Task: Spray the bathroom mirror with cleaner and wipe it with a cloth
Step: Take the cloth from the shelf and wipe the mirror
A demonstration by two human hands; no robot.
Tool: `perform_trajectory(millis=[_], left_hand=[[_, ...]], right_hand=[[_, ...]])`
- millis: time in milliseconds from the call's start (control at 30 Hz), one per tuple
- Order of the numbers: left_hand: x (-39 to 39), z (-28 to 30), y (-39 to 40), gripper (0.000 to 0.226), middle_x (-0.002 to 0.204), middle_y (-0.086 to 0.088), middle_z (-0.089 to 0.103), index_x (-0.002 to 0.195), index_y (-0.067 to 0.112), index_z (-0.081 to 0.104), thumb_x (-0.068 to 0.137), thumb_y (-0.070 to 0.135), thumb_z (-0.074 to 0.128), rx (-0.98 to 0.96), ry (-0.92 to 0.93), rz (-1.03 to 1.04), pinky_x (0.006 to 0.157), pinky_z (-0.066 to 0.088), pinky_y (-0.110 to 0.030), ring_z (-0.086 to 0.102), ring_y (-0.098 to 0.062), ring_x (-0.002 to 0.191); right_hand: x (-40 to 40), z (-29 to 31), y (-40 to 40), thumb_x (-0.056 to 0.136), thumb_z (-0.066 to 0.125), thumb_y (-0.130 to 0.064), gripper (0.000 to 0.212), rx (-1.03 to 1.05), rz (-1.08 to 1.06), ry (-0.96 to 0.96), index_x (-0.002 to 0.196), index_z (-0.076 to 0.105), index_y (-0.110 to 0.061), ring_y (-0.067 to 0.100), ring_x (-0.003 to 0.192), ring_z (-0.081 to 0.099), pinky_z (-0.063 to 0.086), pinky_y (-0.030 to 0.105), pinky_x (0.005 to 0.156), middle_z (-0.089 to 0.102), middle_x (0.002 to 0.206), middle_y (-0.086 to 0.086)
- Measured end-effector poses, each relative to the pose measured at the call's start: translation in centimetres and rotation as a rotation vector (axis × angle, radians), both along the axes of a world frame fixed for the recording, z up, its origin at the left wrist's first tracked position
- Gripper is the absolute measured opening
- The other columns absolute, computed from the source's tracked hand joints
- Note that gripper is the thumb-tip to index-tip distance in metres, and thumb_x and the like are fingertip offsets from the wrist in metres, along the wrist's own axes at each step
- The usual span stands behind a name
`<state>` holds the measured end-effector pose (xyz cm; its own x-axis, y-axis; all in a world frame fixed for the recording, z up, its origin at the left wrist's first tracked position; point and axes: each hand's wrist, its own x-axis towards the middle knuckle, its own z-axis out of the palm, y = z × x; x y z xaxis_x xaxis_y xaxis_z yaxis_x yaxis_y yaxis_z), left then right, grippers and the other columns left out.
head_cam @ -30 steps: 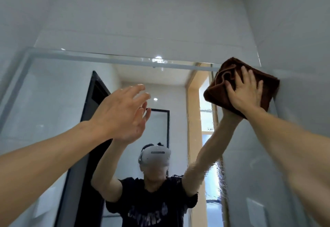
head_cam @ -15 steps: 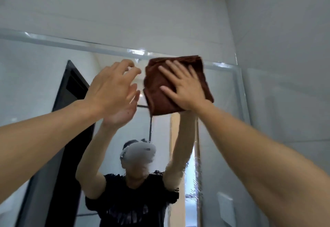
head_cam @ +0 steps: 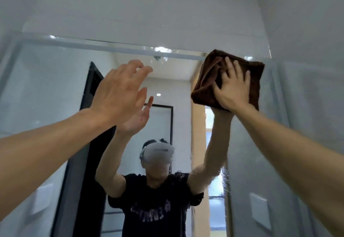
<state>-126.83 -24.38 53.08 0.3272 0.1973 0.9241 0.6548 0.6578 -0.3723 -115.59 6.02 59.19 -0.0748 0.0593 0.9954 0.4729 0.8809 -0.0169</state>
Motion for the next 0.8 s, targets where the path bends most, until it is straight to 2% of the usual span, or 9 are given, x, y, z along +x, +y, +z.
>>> perform_trajectory(millis=[100, 167, 267, 333, 433, 567, 700, 800], left_hand=[[0.6, 0.5, 0.0, 0.039, 0.128, -0.014, 0.054, 0.131, 0.01, 0.054, 0.092, 0.014, 0.059, 0.099, -0.068, -0.03, 0.084, 0.046, -0.048, 0.057, -0.034, 0.105], [1.4, 0.0, 0.7, 0.035, 0.121, -0.015, 0.055, 0.125, 0.008, 0.056, 0.092, 0.018, 0.057, 0.129, -0.101, -0.06, 0.083, 0.045, -0.049, 0.056, -0.036, 0.101], [1.8, -1.7, 2.0, 0.027, 0.111, -0.014, 0.056, 0.115, 0.009, 0.057, 0.091, 0.021, 0.054, 0.062, -0.06, -0.017, 0.08, 0.045, -0.048, 0.057, -0.035, 0.095], [1.8, -2.5, 2.6, 0.025, 0.108, -0.012, 0.055, 0.112, 0.011, 0.056, 0.09, 0.023, 0.05, -0.005, -0.041, 0.007, 0.08, 0.046, -0.046, 0.056, -0.032, 0.092], [2.6, -2.8, 3.8, 0.025, 0.106, -0.008, 0.056, 0.112, 0.012, 0.057, 0.091, 0.024, 0.049, -0.036, -0.059, -0.019, 0.078, 0.046, -0.043, 0.055, -0.027, 0.09], [3.3, -3.0, 4.8, 0.024, 0.108, -0.004, 0.055, 0.115, 0.016, 0.056, 0.093, 0.025, 0.053, -0.082, -0.063, -0.023, 0.081, 0.047, -0.041, 0.055, -0.023, 0.092], [2.4, -3.9, 3.3, 0.026, 0.112, -0.003, 0.055, 0.116, 0.017, 0.054, 0.092, 0.028, 0.052, -0.108, -0.076, 0.019, 0.083, 0.047, -0.041, 0.055, -0.023, 0.096], [1.7, -3.9, 1.9, 0.026, 0.109, -0.006, 0.055, 0.112, 0.015, 0.055, 0.089, 0.027, 0.056, -0.068, -0.114, 0.046, 0.082, 0.048, -0.043, 0.056, -0.025, 0.092]], right_hand=[[-3.9, -4.5, -6.7, 0.091, 0.025, -0.067, 0.073, 0.22, 0.026, -0.138, 0.154, 0.035, -0.032, 0.022, 0.156, 0.004, 0.005, 0.06, 0.121, 0.009, 0.169, -0.005], [-6.0, -7.9, -9.6, 0.094, 0.029, -0.069, 0.068, 0.353, 0.036, -0.216, 0.156, 0.026, -0.04, 0.022, 0.156, 0.006, 0.006, 0.06, 0.121, 0.013, 0.168, -0.005], [-5.3, -9.9, -8.2, 0.095, 0.033, -0.069, 0.067, 0.44, 0.021, -0.251, 0.156, 0.022, -0.043, 0.019, 0.156, 0.008, 0.009, 0.057, 0.121, 0.015, 0.168, -0.006], [-3.1, -9.1, -4.9, 0.094, 0.034, -0.069, 0.068, 0.404, 0.005, -0.218, 0.156, 0.023, -0.043, 0.018, 0.155, 0.011, 0.012, 0.056, 0.122, 0.016, 0.167, -0.007], [1.3, -7.3, 2.1, 0.093, 0.029, -0.068, 0.07, 0.195, -0.03, -0.109, 0.156, 0.026, -0.039, 0.02, 0.155, 0.014, 0.017, 0.056, 0.121, 0.017, 0.167, -0.005], [5.6, -6.9, 8.9, 0.087, 0.019, -0.066, 0.083, -0.09, -0.078, 0.013, 0.154, 0.037, -0.019, 0.022, 0.155, 0.009, 0.011, 0.057, 0.122, 0.012, 0.168, -0.003], [4.3, -7.7, 6.3, 0.079, 0.018, -0.06, 0.089, -0.158, -0.039, 0.063, 0.151, 0.043, -0.014, 0.025, 0.155, 0.005, 0.005, 0.058, 0.123, 0.009, 0.169, -0.001], [1.3, -9.7, 1.0, 0.081, 0.026, -0.058, 0.079, -0.053, -0.039, 0.007, 0.143, 0.054, -0.018, 0.026, 0.155, 0.008, 0.009, 0.061, 0.121, 0.012, 0.168, 0.0]])
